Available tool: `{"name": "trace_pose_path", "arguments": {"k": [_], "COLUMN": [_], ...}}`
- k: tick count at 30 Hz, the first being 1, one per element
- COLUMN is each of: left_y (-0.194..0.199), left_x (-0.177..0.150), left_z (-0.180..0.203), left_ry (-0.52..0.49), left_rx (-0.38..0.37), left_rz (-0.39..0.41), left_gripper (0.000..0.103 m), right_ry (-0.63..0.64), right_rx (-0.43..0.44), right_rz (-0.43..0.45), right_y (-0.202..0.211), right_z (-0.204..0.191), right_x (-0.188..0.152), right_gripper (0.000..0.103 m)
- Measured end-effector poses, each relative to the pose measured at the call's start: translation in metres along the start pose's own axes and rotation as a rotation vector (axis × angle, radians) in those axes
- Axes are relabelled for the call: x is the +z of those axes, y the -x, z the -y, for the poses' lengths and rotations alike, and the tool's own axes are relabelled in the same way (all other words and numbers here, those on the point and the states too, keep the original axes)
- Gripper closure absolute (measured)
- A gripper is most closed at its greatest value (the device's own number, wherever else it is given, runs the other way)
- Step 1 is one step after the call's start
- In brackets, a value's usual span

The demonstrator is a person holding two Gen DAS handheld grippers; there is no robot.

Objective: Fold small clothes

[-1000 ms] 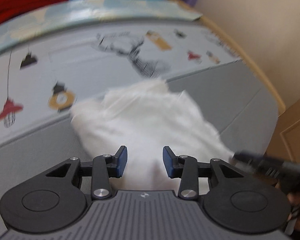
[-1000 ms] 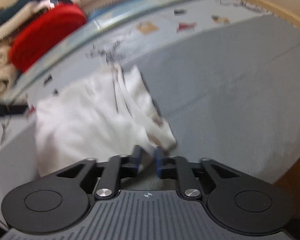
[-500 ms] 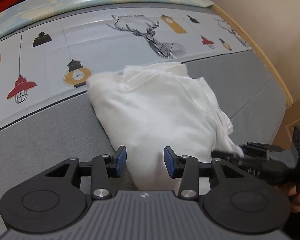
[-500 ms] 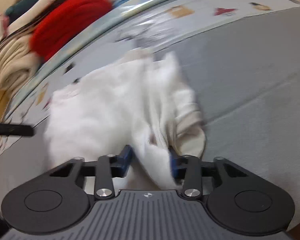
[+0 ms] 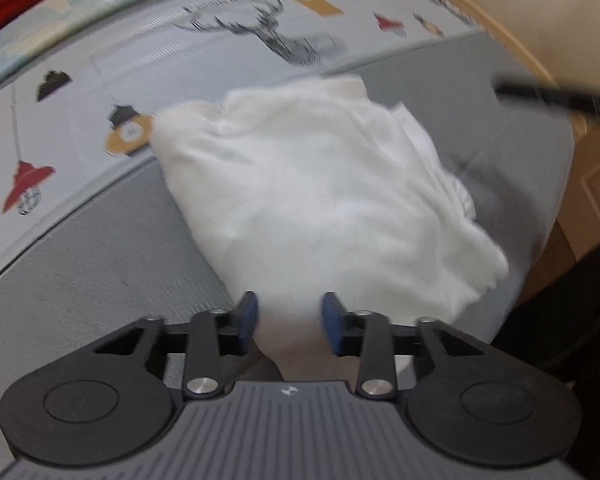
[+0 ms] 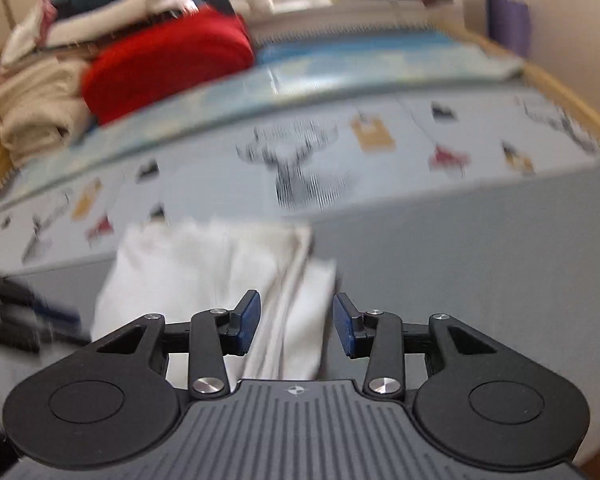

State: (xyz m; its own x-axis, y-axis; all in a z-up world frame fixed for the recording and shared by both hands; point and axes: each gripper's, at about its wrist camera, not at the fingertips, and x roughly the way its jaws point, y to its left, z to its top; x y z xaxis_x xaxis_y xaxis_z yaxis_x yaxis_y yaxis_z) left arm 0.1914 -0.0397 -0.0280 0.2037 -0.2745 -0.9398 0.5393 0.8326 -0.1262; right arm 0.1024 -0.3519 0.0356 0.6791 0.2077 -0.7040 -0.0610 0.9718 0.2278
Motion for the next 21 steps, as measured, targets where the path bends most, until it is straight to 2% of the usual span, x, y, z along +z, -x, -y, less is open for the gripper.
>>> {"name": "trace_pose_path", "arguments": {"k": [3, 6, 9, 12, 16, 17, 18, 19, 21], "left_y": [-0.013, -0.018, -0.019, -0.020, -0.023, -0.022, -0.022, -0.023, -0.021], "left_x": [-0.004, -0.006, -0.005, -0.004, -0.002, -0.002, -0.002, -0.001, 0.000], "left_z": [0.006, 0.004, -0.003, -0.005, -0.003, 0.000, -0.001, -0.002, -0.002], "left_ry": [-0.060, -0.071, -0.052, -0.062, -0.084, -0.084, -0.083, -0.084, -0.084], "left_rx": [0.038, 0.048, 0.033, 0.032, 0.037, 0.036, 0.033, 0.030, 0.022], "left_rz": [-0.043, -0.066, -0.069, -0.075, -0.080, -0.081, -0.083, -0.083, -0.074], "left_gripper": [0.073, 0.073, 0.069, 0.067, 0.067, 0.067, 0.067, 0.067, 0.067], "right_ry": [0.034, 0.047, -0.021, -0.110, -0.163, -0.170, -0.165, -0.144, -0.115], "right_rx": [0.007, 0.062, 0.094, 0.134, 0.098, 0.104, 0.109, 0.097, 0.052], "right_rz": [0.015, -0.026, -0.137, -0.166, -0.200, -0.198, -0.193, -0.179, -0.106], "right_y": [-0.023, -0.051, -0.077, -0.097, -0.121, -0.123, -0.126, -0.125, -0.119], "right_z": [0.001, -0.002, -0.005, -0.001, 0.003, 0.002, 0.000, -0.004, -0.009], "right_x": [0.011, 0.004, 0.000, 0.004, 0.005, 0.006, 0.007, 0.008, 0.013], "right_gripper": [0.061, 0.062, 0.062, 0.062, 0.061, 0.064, 0.080, 0.102, 0.102]}}
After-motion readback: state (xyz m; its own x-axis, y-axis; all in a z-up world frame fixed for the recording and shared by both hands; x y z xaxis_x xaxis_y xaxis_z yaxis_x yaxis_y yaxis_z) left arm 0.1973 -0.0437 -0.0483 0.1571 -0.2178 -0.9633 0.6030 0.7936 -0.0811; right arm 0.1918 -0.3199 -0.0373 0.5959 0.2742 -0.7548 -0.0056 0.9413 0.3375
